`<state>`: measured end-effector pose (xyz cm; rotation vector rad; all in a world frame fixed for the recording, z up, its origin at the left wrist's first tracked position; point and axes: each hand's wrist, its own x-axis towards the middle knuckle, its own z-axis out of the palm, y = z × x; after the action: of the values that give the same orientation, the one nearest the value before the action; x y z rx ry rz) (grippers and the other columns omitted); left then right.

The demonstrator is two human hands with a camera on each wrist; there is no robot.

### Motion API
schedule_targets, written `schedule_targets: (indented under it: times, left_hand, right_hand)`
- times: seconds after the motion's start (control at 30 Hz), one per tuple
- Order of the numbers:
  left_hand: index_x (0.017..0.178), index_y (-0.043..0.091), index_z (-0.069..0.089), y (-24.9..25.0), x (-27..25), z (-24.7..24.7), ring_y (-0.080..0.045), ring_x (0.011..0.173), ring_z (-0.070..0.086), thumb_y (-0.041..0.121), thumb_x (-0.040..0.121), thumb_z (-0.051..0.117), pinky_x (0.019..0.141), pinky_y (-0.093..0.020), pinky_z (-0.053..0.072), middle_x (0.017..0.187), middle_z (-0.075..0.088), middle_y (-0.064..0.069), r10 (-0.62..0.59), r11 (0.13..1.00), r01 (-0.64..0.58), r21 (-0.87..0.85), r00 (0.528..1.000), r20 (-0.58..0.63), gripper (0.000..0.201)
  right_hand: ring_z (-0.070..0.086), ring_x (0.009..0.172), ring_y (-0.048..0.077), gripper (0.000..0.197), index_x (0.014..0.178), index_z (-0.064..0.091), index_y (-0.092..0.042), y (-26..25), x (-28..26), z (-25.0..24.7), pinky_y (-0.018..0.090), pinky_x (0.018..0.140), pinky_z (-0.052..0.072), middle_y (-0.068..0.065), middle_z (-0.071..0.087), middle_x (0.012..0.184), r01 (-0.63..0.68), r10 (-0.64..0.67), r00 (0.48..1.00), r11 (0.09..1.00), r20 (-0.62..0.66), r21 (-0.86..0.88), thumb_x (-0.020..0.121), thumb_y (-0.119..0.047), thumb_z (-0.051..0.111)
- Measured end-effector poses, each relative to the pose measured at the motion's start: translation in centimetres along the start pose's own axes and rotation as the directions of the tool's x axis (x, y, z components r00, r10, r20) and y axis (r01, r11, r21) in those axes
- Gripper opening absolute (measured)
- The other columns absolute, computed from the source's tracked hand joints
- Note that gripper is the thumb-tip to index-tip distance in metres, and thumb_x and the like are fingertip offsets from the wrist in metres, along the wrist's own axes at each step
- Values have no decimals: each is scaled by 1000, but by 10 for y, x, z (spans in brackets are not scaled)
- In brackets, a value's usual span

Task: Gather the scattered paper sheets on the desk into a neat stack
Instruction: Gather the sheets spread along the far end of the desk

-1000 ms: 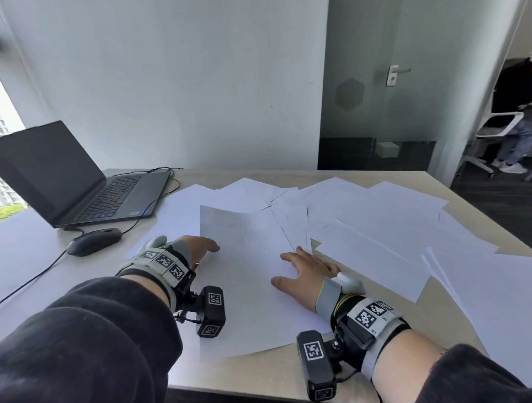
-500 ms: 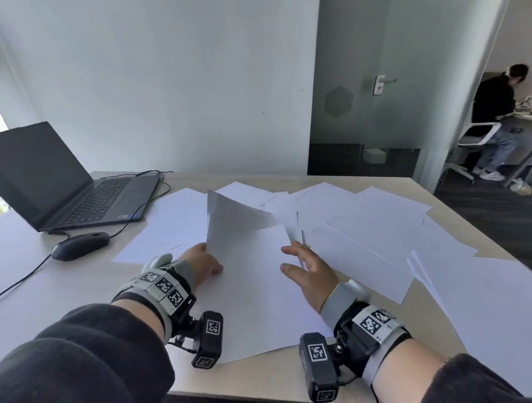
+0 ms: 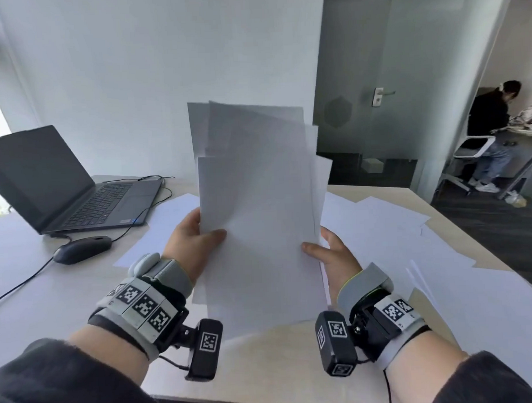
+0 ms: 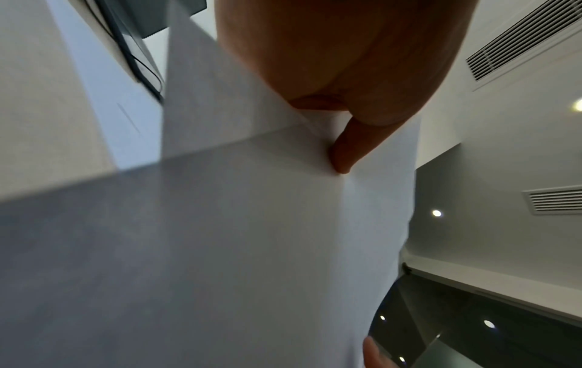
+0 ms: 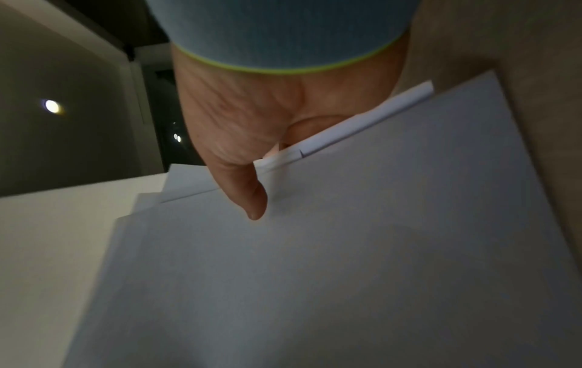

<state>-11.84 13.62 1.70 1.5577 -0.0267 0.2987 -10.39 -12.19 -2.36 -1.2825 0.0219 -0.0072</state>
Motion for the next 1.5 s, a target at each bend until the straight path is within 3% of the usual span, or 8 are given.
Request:
schedule_targets:
  times: [0.17,0.47,0.73,0.9,1.13,1.23,1.4,1.5]
  left_hand:
    - [106,21,72,20,3,5,-33,94,73,16,66,76,91,-52,58,105,78,-9,106,990,-105,-93,994,1,41]
    - [119,19,69,-1,-6,6,-25,103,74,29,62,83,97,-47,56,111,78,-3,70,993,-66,-98,997,42,59]
    - [113,26,66,13,-6,16,-17,98,75,18,70,74,86,-34,57,107,78,4,81,989,-70,-131,994,77,45]
    - [104,22,72,-6,-10,18,-24,98,75,24,67,73,94,-45,57,99,80,3,-37,998,39,-43,998,54,38]
    - [94,19,76,1,-11,38,-32,91,75,31,70,67,94,-53,58,95,80,-7,-124,992,123,13,990,74,29]
    - [91,17,74,3,-11,58,-30,81,71,23,77,71,90,-52,57,87,78,-6,-179,981,183,-55,981,74,15]
    - [95,22,72,-10,-17,116,-29,79,67,9,84,60,80,-43,54,92,74,-8,-288,945,306,-114,945,155,20]
    - [111,22,64,-20,-22,165,-31,85,65,-4,90,45,74,-40,54,103,70,-11,-350,930,367,-3,890,292,39]
  right_hand:
    - [74,91,32,18,100,75,-10,-31,9,4,38,77,59,14,77,99,168,-168,986,984,12,-59,88,1,67]
    - [71,105,35,17,99,77,-14,-13,-9,-2,53,102,51,14,77,107,216,-203,975,961,89,-171,84,-6,76]
    - [73,101,18,23,102,73,-18,-32,-14,9,28,90,57,0,78,103,344,-328,938,920,112,-189,86,-1,73]
    - [67,75,-8,14,83,68,-21,-16,-22,4,4,65,46,-15,72,78,248,-243,968,903,60,-352,84,-15,80]
    - [70,78,-6,9,90,72,-18,-20,-22,-13,12,77,52,-5,75,88,174,-191,981,902,-4,-396,85,-21,79]
    - [71,99,12,22,108,72,-19,-31,-26,-31,31,92,53,-4,77,103,162,-197,979,900,-48,-406,88,-27,75]
    - [52,73,23,12,99,60,-7,-51,-35,-89,31,64,41,7,61,80,91,-237,947,843,-215,-530,88,-9,57]
    - [56,76,24,20,105,61,-11,-68,-48,-142,31,65,42,2,63,87,2,-236,915,814,-328,-580,87,-3,57]
